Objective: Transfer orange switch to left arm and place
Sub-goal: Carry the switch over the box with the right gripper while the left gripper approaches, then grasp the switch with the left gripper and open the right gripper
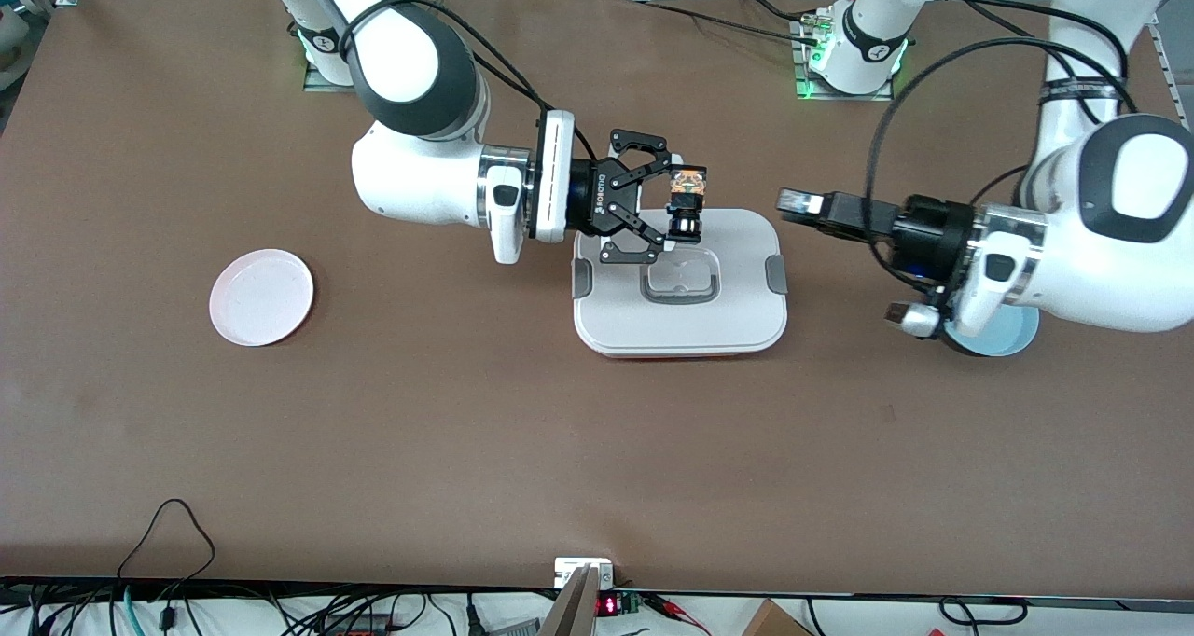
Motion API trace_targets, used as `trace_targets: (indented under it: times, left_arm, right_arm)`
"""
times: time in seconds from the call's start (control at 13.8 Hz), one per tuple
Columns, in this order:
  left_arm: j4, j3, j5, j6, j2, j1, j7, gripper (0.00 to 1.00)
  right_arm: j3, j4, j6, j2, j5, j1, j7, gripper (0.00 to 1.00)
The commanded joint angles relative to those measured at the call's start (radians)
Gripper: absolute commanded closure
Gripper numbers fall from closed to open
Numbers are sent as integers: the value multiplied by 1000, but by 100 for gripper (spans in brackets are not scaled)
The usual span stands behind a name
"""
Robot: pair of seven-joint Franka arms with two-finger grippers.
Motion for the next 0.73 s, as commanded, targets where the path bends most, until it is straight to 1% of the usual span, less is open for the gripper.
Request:
trace_targets:
  times: [0.0, 0.22, 0.65]
  left_arm:
    - [-6, 10, -36, 64, -14, -43, -39, 0]
    - [-9, 8, -37, 116, -6, -72, -39, 0]
    - [-29, 8, -45, 117, 11, -111, -79, 0]
  right_arm:
    - [-12, 34, 14, 18, 16, 18, 2, 86]
    - [-12, 30, 14, 18, 13, 18, -5, 86]
    - [-12, 27, 20, 11, 14, 21, 1, 86]
